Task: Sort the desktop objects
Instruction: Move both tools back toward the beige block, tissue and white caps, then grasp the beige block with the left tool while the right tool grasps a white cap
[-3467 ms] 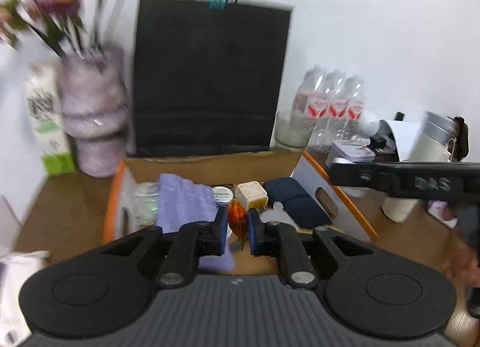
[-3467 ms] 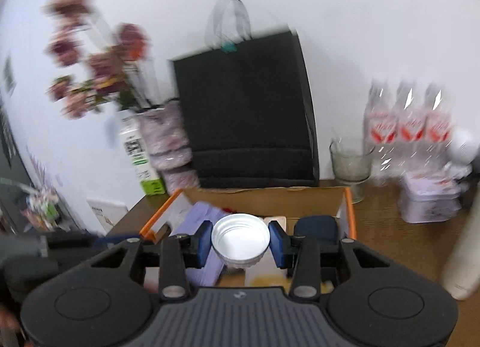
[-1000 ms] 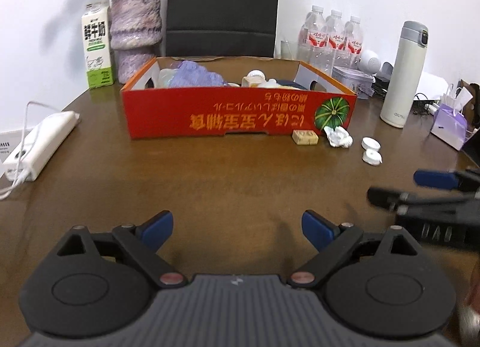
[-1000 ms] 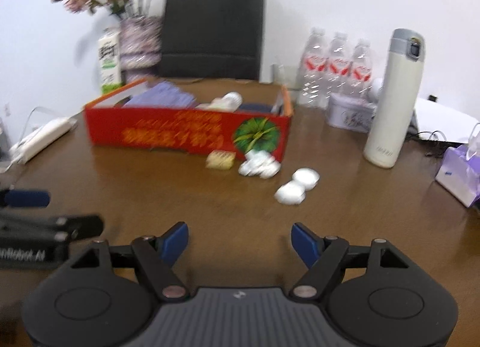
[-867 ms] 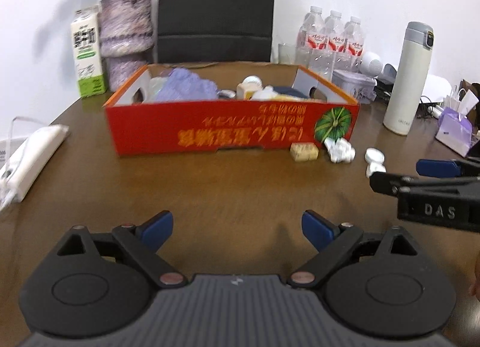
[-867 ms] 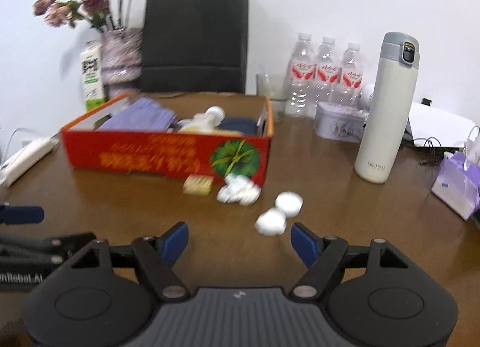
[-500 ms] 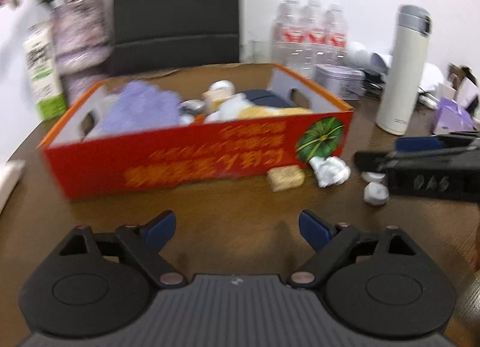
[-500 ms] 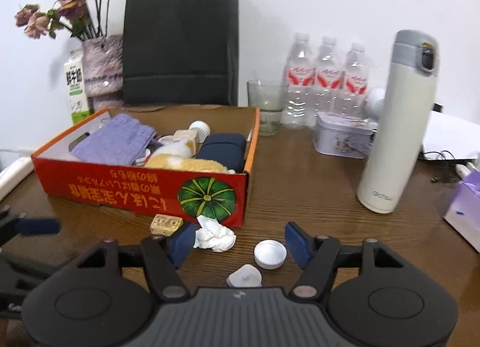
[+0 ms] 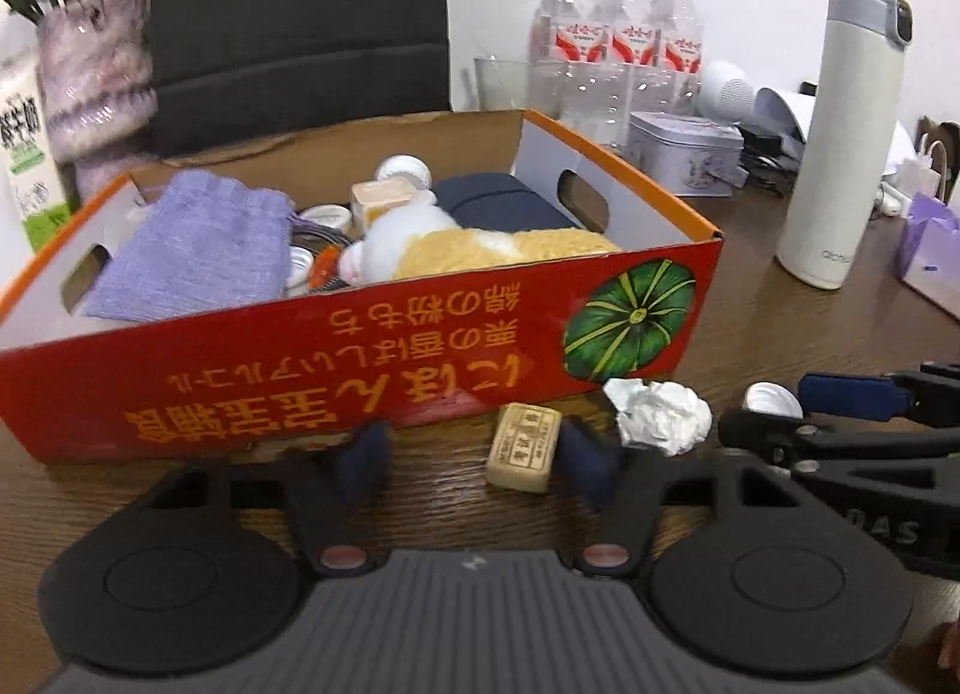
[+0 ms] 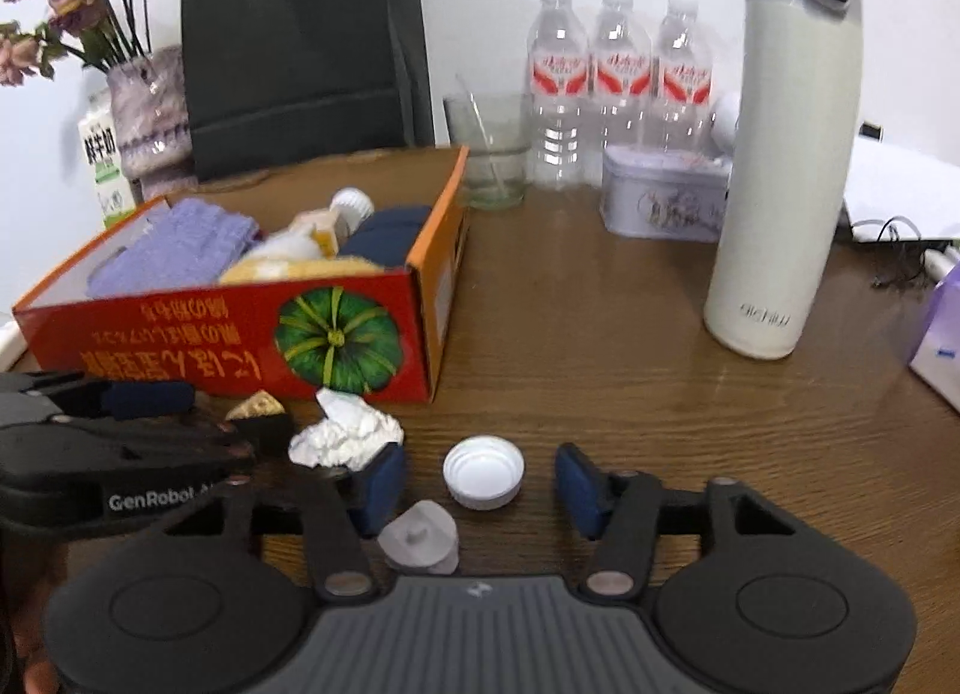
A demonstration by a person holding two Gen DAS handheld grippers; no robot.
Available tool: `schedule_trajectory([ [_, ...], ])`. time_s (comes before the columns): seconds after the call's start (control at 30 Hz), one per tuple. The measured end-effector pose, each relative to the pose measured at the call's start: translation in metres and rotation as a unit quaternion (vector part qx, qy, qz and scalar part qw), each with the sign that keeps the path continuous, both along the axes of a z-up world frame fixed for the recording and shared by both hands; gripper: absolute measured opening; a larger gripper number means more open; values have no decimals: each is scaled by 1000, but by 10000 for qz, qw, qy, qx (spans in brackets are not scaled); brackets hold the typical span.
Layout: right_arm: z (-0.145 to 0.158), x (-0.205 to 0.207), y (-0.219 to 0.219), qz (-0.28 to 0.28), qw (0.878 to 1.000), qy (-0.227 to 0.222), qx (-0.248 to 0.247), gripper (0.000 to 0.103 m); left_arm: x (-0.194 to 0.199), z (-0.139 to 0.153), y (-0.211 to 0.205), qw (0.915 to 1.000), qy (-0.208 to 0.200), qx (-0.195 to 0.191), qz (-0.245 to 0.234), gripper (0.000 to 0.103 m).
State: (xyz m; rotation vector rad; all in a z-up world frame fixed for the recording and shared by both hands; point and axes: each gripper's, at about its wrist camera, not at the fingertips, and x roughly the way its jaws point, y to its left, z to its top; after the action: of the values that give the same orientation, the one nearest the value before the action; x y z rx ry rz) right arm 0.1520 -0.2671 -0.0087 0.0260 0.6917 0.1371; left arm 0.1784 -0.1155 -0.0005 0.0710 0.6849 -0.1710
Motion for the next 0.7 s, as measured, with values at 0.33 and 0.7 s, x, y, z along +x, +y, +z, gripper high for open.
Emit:
schedule_trajectory([
  [0.33,14,-23,9,-20,9993,-386,0,28,-48,3,27,9992,-79,-334,225,21],
  [0.7,26,-123,50,707,9947,-617,411,28,-169,34,87,9940,-741,-789,144,21],
])
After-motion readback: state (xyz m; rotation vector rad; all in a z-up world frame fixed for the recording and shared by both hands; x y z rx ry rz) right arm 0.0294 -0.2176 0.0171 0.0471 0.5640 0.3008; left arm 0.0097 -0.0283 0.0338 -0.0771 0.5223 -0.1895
